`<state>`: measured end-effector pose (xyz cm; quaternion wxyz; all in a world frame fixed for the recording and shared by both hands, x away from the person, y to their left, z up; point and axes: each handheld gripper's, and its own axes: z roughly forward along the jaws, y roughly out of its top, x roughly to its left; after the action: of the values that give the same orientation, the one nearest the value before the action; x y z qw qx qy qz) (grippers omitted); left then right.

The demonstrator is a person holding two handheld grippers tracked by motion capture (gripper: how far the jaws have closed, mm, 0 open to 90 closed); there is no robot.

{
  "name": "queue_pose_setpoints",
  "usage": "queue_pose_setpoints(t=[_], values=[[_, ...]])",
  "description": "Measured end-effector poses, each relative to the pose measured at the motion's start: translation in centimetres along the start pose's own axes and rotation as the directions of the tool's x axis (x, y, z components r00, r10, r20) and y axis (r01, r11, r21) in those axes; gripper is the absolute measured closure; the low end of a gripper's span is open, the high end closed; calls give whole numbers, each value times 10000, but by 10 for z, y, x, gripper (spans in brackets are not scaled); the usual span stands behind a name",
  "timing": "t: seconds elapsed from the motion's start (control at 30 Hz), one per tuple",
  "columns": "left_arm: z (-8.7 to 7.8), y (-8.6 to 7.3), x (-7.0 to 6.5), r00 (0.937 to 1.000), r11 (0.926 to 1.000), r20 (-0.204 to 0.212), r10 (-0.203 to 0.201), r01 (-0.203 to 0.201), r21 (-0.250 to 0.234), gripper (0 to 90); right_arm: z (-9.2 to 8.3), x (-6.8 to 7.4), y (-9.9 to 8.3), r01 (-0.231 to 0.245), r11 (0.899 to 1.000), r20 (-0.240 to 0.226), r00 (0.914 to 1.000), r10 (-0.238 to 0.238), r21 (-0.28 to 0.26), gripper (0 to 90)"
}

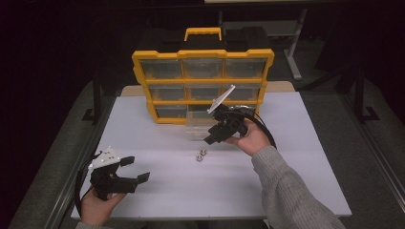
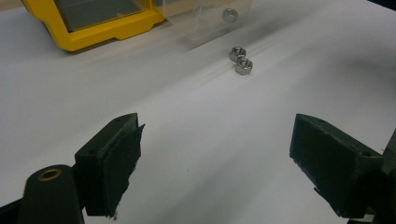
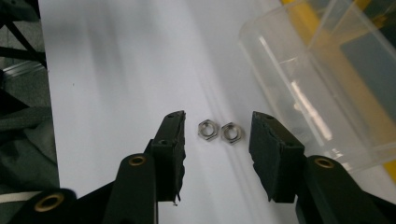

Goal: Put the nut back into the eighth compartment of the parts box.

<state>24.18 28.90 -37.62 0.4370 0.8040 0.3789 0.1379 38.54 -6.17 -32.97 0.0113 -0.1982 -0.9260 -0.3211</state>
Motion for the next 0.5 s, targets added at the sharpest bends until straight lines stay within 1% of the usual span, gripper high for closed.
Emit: queue_pose_setpoints(t=[0.03, 0.07, 0.1, 0.13, 0.17, 0.2, 0.23, 0.27, 0.3, 0.33, 0.37, 0.4, 0.43, 0.47, 0.5], values=[[1, 0, 0, 10000, 10000, 3, 17, -18, 46, 162, 6, 2, -4, 65, 9999, -20, 10000, -65, 122, 541], [1, 0, 0, 10000, 10000, 3, 17, -18, 46, 162, 6, 2, -4, 65, 9999, -20, 10000, -65, 122, 541], [1, 0, 0, 10000, 10000, 4, 14, -14, 31, 161, 14, 4, -7, 107, 9997, -107, 9999, -104, 225, 535], [1, 0, 0, 10000, 10000, 10, 3, -3, 35, 161, 18, 5, -8, 48, 9995, -109, 9999, -45, 316, 535], [1, 0, 0, 10000, 10000, 17, 5, -5, 23, 161, 22, 6, -9, 92, 9992, -89, 9999, -88, 387, 535], [1, 0, 0, 10000, 10000, 17, 5, -5, 23, 161, 22, 6, -9, 92, 9992, -89, 9999, -88, 387, 535], [1, 0, 0, 10000, 10000, 18, -3, 3, 6, 161, 31, 8, -11, 273, 9984, -119, 9996, -267, 490, 530], [1, 0, 0, 10000, 10000, 18, -3, 3, 6, 161, 31, 8, -11, 273, 9984, -119, 9996, -267, 490, 530], [1, 0, 0, 10000, 10000, 25, -2, 2, 2, 161, 38, 10, -13, 264, 9976, -106, 9996, -258, 635, 530], [1, 0, 0, 10000, 10000, 29, 1, -1, -2, 161, 38, 10, -13, 264, 9976, -106, 9996, -258, 635, 530], [0, 0, 0, 10000, 10000, 25, 19, -19, 2, 161, 46, 12, -14, 287, 9965, -51, 9996, -284, 781, 529], [0, 0, 0, 10000, 10000, 25, 19, -19, 2, 162, 46, 12, -14, 287, 9965, -51, 9996, -284, 781, 529], [0, 0, 0, 10000, 10000, 12, 25, -25, -15, 161, 52, 12, -15, 296, 9959, -63, 9996, -291, 851, 528], [0, 0, 0, 10000, 10000, 12, 25, -25, -15, 162, 52, 12, -15, 296, 9959, -63, 9996, -291, 851, 528], [0, 0, 0, 10000, 10000, 15, 32, -32, -27, 162, 59, 13, -17, 321, 9946, -46, 9995, -318, 986, 529]])
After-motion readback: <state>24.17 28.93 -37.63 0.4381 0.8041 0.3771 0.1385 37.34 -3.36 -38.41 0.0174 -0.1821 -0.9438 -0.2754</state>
